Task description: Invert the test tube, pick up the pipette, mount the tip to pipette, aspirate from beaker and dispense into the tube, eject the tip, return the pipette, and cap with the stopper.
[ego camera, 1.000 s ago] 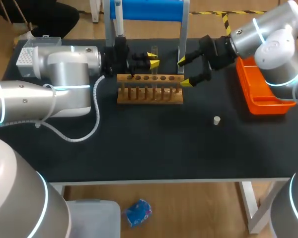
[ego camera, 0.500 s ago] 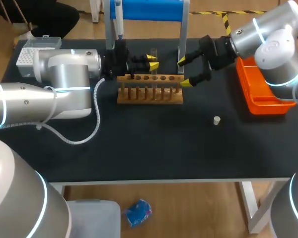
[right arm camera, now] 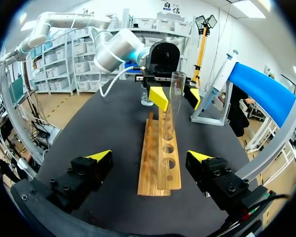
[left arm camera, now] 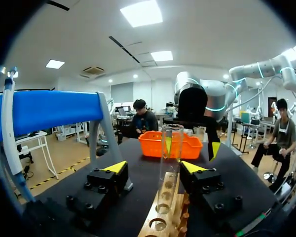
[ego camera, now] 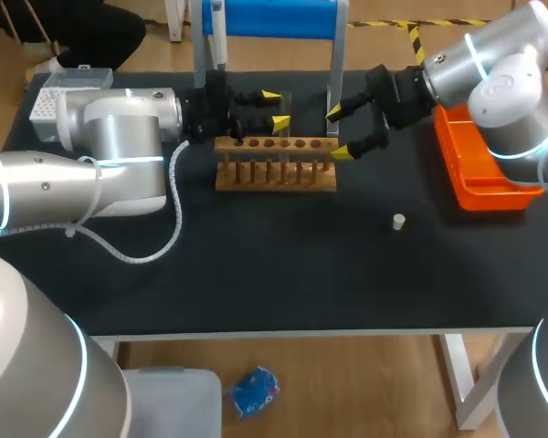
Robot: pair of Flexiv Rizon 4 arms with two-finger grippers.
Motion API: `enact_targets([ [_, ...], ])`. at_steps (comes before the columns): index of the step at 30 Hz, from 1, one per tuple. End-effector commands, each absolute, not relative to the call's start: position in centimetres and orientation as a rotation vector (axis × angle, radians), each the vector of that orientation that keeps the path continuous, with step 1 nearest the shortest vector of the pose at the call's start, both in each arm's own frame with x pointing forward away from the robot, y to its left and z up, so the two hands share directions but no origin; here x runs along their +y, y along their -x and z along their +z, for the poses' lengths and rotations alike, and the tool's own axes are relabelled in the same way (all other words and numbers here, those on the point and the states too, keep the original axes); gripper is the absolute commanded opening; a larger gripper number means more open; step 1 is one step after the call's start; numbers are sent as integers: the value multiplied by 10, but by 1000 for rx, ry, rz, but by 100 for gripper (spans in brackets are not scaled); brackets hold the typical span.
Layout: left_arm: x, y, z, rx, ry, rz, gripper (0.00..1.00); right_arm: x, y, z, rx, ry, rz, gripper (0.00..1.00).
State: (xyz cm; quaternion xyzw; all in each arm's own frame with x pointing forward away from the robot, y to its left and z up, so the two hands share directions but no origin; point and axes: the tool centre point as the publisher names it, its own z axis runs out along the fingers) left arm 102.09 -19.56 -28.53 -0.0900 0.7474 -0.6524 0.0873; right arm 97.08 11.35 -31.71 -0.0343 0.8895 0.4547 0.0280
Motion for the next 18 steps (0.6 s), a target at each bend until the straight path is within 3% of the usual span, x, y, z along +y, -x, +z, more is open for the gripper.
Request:
enact_targets([
  [1, -175, -1012, -271, 2212, 310, -1898, 100, 113, -971, -317, 2748, 108, 1403, 100],
  [18, -63, -968, -220, 2162, 480, -1696, 100, 113, -971, -317, 2748, 108, 1403, 100],
])
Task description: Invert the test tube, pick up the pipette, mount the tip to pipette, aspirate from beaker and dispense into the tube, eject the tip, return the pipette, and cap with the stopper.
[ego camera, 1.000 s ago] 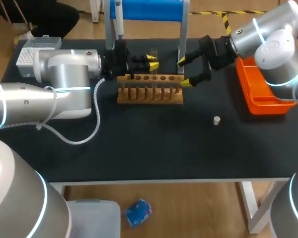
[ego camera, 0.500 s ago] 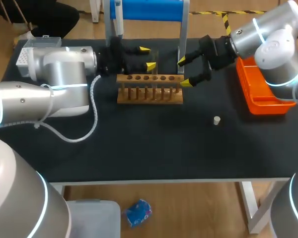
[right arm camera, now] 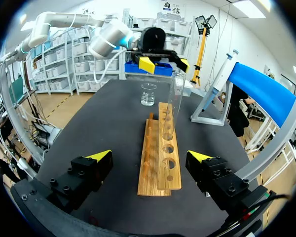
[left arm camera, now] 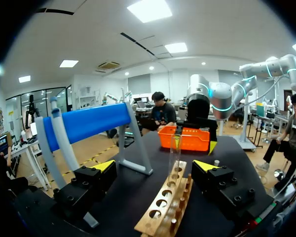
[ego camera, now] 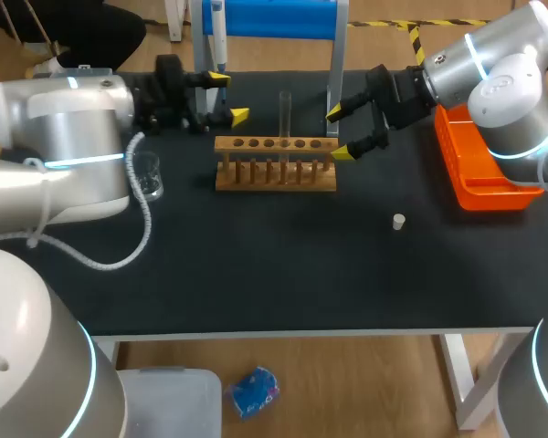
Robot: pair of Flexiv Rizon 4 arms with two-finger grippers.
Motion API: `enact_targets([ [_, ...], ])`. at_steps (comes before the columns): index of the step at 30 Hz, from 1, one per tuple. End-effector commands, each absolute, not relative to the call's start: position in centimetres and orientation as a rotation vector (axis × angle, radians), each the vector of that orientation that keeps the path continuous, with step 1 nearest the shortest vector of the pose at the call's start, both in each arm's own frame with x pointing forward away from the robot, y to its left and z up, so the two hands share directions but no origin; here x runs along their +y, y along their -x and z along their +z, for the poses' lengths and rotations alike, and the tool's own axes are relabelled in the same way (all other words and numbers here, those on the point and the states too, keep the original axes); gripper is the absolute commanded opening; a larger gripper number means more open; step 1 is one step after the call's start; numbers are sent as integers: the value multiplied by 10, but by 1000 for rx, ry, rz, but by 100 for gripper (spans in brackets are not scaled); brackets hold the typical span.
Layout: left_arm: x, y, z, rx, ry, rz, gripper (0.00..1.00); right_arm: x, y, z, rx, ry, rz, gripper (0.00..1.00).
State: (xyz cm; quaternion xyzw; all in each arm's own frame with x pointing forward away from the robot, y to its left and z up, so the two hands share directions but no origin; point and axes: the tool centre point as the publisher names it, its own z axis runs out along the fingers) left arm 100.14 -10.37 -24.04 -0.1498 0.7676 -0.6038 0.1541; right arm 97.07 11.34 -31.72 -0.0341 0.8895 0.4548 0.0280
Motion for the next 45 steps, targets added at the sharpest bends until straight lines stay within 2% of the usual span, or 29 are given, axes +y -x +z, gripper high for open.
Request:
enact_targets([
  [1, -63, -968, -220, 2162, 480, -1696, 100, 113, -971, -317, 2748, 108, 1403, 100],
  [20, -63, -968, -220, 2162, 480, -1696, 100, 113, -971, -317, 2748, 108, 1403, 100],
  [40, 35, -982, -211, 2060, 667, -1660, 100, 101, -905, -284, 2633, 115, 1697, 100],
  [45, 35, -982, -211, 2060, 667, -1660, 100, 101, -905, -284, 2633, 115, 1697, 100],
])
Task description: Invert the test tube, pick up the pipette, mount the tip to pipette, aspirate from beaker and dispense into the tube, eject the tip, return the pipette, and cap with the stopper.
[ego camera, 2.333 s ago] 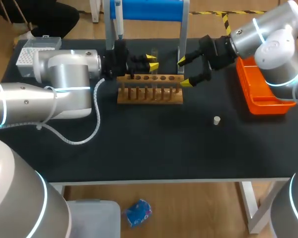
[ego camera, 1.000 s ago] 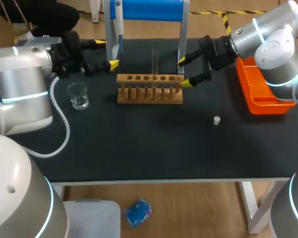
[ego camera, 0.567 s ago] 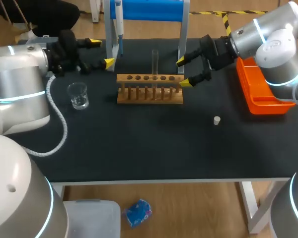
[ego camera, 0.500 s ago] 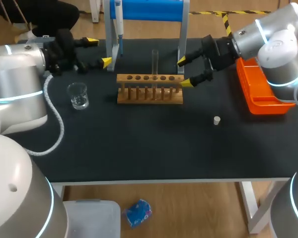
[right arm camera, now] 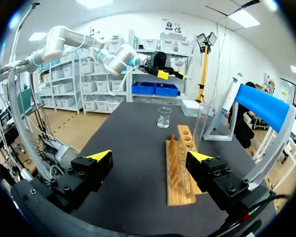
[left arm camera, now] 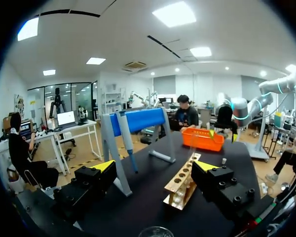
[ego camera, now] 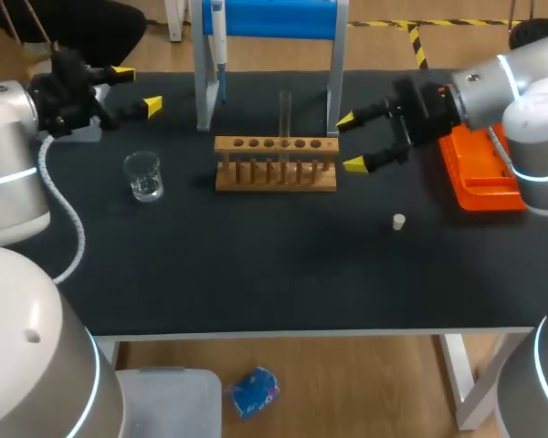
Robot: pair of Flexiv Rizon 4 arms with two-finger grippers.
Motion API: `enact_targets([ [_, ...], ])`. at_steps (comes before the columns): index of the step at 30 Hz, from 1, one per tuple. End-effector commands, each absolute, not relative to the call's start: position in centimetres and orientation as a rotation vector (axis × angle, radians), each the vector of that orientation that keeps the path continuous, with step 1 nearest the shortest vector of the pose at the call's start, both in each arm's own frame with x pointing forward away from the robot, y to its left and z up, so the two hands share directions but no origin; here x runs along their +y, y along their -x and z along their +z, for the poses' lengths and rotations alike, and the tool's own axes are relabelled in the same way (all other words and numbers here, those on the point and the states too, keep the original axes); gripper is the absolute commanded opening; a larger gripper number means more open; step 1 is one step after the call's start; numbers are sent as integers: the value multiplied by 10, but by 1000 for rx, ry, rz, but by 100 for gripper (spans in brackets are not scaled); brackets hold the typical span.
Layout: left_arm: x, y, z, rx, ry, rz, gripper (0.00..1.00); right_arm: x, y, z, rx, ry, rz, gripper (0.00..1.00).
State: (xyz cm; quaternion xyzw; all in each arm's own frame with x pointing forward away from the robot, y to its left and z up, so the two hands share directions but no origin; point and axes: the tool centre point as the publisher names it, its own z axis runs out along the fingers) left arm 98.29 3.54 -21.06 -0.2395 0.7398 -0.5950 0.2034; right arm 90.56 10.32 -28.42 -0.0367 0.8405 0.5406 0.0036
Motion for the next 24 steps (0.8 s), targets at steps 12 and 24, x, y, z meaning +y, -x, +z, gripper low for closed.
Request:
enact_targets([
  [12, 44, -988, -210, 1995, 673, -1712, 100, 101, -901, -287, 2631, 116, 1727, 100],
  [24, 106, -1008, -211, 1888, 722, -1742, 100, 109, -853, -292, 2476, 180, 2040, 100],
])
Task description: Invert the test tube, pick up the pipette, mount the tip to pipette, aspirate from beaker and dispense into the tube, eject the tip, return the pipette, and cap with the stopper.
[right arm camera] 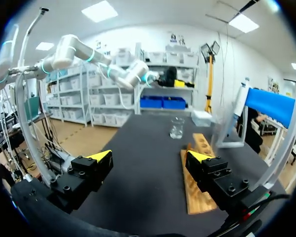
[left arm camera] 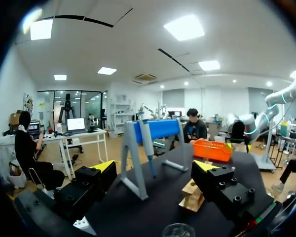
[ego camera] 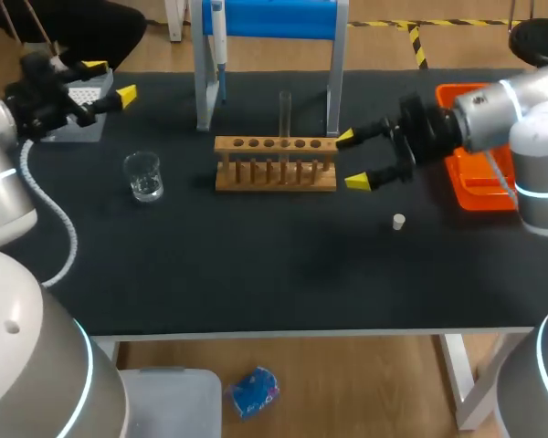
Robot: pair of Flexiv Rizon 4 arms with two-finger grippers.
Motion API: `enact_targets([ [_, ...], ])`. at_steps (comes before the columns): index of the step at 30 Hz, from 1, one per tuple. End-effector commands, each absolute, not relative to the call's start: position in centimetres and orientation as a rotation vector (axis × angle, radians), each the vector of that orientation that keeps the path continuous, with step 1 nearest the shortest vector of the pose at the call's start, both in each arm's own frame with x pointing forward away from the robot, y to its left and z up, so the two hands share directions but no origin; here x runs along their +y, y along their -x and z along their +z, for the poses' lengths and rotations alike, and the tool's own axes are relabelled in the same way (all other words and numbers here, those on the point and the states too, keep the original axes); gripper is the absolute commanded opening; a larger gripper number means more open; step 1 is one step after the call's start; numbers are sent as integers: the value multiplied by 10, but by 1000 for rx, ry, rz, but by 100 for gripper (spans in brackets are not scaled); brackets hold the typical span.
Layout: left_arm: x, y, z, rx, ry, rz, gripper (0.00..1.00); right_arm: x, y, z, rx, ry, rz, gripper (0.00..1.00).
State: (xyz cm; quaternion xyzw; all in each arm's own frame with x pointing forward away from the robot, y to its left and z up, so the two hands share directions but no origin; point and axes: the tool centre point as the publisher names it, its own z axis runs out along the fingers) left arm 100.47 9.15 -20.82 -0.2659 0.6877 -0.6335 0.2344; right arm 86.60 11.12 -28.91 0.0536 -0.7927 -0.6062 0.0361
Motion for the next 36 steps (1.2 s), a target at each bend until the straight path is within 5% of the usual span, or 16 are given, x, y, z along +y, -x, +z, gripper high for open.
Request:
enact_targets([
  [1, 110, -1009, -212, 1889, 726, -1738, 100, 110, -849, -292, -2358, -171, -1956, 100],
  [36, 170, -1025, -252, 1955, 895, -1512, 100, 116, -796, -311, -2236, -108, -2009, 100],
])
